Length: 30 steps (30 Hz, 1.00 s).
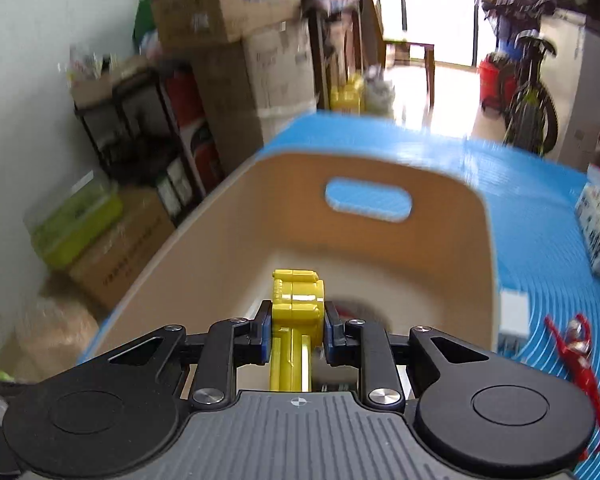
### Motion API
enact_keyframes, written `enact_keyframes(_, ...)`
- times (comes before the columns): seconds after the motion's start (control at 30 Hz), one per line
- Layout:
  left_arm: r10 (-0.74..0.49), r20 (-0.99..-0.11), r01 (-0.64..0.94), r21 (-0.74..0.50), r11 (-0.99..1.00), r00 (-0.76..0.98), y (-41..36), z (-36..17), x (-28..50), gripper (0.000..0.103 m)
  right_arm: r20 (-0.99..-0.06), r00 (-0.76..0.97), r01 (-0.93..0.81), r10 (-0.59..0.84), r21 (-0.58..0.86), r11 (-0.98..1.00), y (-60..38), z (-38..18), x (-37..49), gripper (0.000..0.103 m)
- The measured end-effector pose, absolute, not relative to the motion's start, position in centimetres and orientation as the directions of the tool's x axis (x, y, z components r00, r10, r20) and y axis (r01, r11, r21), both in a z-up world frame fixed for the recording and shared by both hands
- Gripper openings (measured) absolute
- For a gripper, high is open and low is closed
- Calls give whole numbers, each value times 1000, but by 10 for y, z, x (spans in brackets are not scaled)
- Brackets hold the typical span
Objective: Organize rigid objects
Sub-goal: 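Carry the yellow piece into the basket and release it, then move the right gripper to the red action figure and grasp it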
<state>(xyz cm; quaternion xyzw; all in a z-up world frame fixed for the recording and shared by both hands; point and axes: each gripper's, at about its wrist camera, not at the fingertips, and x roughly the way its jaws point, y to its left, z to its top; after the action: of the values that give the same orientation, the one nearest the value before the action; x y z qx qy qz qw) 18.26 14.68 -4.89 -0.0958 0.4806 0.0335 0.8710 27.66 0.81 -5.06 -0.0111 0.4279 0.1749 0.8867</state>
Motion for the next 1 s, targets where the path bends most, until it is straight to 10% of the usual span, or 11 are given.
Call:
enact_keyframes(0.3, -33, -844, -150, -134, 980, 535, 145, -50, 183, 6, -813, 518, -348, 264, 82, 934, 17, -64, 273, 34)
enact_keyframes(0.53, -33, -844, -149, -133, 980, 535, 145, -50, 183, 6, -753, 573, -359, 324, 126, 925, -4, -42, 264, 60)
enact_keyframes(1.0, -33, -844, -150, -133, 980, 535, 145, -49, 183, 7, -616, 748, -244, 249, 94, 965, -96, 12, 255, 74)
